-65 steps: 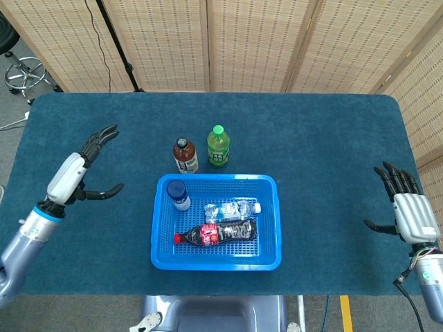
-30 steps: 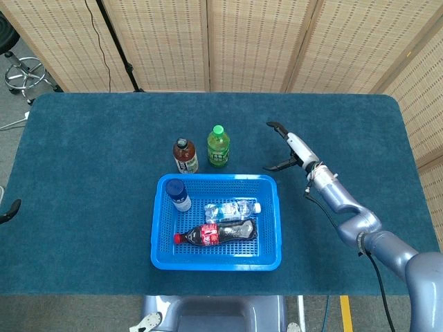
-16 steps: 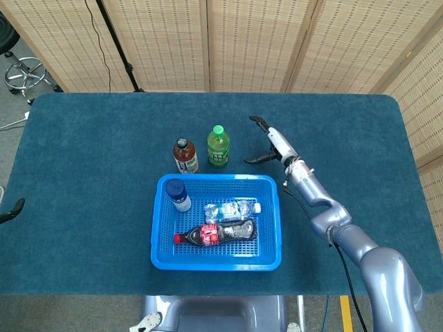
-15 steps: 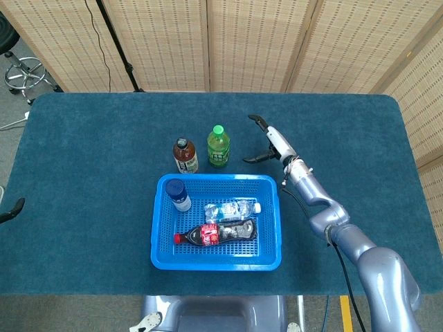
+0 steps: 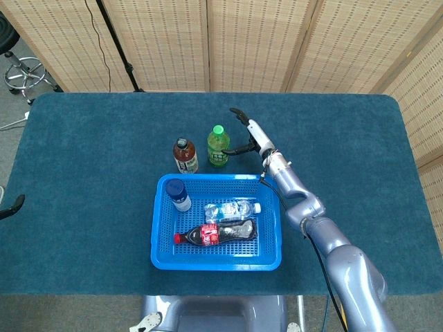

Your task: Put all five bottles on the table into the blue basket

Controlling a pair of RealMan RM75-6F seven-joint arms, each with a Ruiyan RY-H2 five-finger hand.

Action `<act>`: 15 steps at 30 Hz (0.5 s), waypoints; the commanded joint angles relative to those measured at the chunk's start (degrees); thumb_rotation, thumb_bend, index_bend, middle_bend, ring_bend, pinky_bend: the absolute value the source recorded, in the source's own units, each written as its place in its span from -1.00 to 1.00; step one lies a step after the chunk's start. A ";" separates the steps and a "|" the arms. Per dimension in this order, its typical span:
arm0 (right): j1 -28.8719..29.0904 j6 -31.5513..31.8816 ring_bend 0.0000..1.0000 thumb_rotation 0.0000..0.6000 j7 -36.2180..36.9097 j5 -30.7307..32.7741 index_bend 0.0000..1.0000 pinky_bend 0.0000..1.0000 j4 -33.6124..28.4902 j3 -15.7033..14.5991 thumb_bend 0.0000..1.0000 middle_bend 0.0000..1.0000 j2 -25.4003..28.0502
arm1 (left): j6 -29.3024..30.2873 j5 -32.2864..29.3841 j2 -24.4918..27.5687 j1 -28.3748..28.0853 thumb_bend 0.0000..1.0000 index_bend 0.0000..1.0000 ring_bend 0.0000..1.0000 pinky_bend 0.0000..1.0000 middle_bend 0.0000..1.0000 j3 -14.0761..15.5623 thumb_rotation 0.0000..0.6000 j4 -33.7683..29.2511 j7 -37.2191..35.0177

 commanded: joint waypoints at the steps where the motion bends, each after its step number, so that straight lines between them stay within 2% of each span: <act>1: 0.60 -0.49 -1.00 1.00 0.77 -0.55 -1.00 -0.90 0.78 -0.96 -1.00 -1.00 -0.84 | -0.35 0.01 0.08 0.05 -0.48 -1.00 -1.00 -1.00 -1.00 -0.09 1.00 0.06 -0.16; 4: 1.01 -1.03 -0.98 1.00 1.37 -0.67 -0.99 -0.74 1.49 -1.51 -1.00 -0.91 -1.66 | -0.56 0.04 0.09 0.12 -0.48 -1.00 -1.00 -1.00 -1.00 -0.29 1.00 0.25 -0.22; 6: 1.25 -1.21 -0.83 1.00 1.46 -0.56 -0.87 -0.58 2.11 -1.63 -1.00 -0.69 -2.23 | -0.60 0.13 0.09 0.18 -0.48 -1.00 -1.00 -1.00 -1.00 -0.42 1.00 0.30 -0.36; 7: 1.35 -1.28 -0.74 1.00 1.47 -0.41 -0.79 -0.53 2.48 -1.62 -1.00 -0.61 -2.54 | -0.63 0.20 0.10 0.24 -0.48 -1.00 -1.00 -1.00 -1.00 -0.46 1.00 0.34 -0.49; 9: 1.59 -1.64 -0.44 1.00 1.73 -0.08 -0.45 -0.37 2.72 -1.52 -1.00 -0.28 -2.88 | -0.66 0.22 0.13 0.36 -0.48 -1.00 -1.00 -1.00 -1.00 -0.54 1.00 0.38 -0.54; 10: 1.74 -1.91 -0.37 1.00 1.88 0.11 -0.37 -0.34 2.82 -1.46 -1.00 -0.20 -2.97 | -0.72 0.28 0.14 0.39 -0.48 -1.00 -1.00 -1.00 -1.00 -0.59 1.00 0.38 -0.61; 11: 1.95 -2.28 -0.21 1.00 1.65 0.24 -0.20 -0.24 3.12 -1.47 -0.97 -0.02 -3.13 | -0.79 0.30 0.15 0.43 -0.48 -1.00 -1.00 -1.00 -1.00 -0.65 1.00 0.38 -0.71; 13: 2.28 -2.78 -0.04 1.00 0.62 0.70 -0.01 -0.10 4.03 -1.25 -0.83 0.17 -3.67 | -0.92 0.38 0.14 0.44 -0.48 -1.00 -1.00 -1.00 -1.00 -0.71 1.00 0.40 -0.72; 15: 2.42 -2.92 0.10 1.00 -0.24 1.39 0.15 0.06 4.56 -0.78 -0.50 0.33 -4.15 | -1.05 0.59 0.17 0.49 -0.48 -1.00 -1.00 -1.00 -1.00 -0.72 1.00 0.32 -0.87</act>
